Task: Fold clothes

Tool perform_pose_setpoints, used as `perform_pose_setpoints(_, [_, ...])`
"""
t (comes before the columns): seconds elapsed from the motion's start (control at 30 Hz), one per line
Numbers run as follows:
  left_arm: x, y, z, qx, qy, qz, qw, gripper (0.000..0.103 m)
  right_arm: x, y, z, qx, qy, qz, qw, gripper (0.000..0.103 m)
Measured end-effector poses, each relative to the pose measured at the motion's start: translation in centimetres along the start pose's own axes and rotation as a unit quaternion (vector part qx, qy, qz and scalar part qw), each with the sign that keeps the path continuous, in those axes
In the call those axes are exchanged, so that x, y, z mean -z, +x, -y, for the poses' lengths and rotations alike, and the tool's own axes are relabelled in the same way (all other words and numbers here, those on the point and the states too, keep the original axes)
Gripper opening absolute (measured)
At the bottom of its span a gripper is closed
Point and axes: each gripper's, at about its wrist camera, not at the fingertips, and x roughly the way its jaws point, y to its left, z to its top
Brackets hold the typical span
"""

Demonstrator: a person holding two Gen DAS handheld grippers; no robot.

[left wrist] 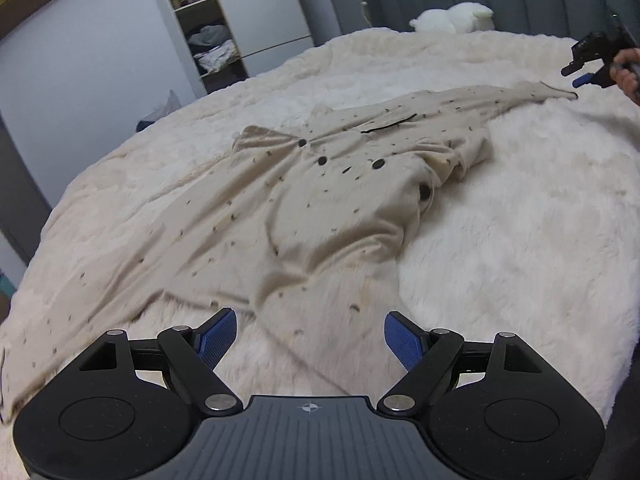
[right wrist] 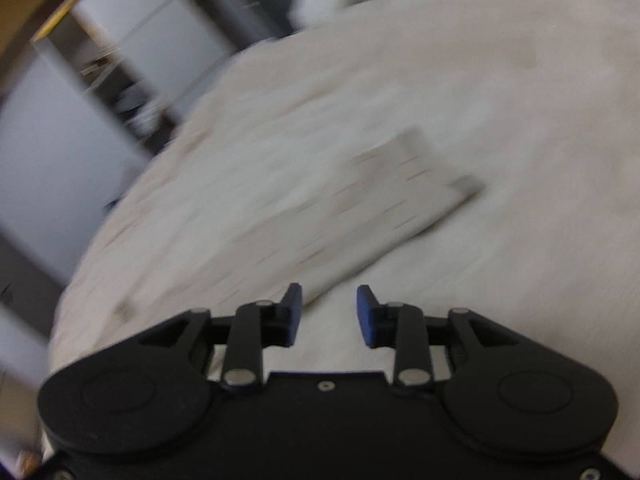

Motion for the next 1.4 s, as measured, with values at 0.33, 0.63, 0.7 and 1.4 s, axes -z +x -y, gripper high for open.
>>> perform_pose_setpoints(0.33, [0.7,2.3,6.4,0.006,0.082,-0.016,0.9965,0.072,13.8,-3.4,-12.2,-0.121,-0.134,-0.087,0.98,0.041])
perform_pose_setpoints(0.63, [-0.9,4.7,5.4,-0.062,0.138,-0.039,0.9877,0.004,22.8,-4.8,-15.4,-0.147,-0.204,-0.11,0.962,0.041])
perform_pose_setpoints(0.7, [-3.4,2.3,3.1,-0.038,0.097,-0.02,0.9944,0.003,23.9,-5.3,-15.8,-0.152,-0.229,-0.113,0.955,0.041])
perform_pose_setpoints(1.4, [-4.5,3.0,-7.9,-0.025,-0.116,-0.106,0.9872,0.054,24.0,-6.8,-15.6,-0.159,-0.244,-0.105,0.951,0.041])
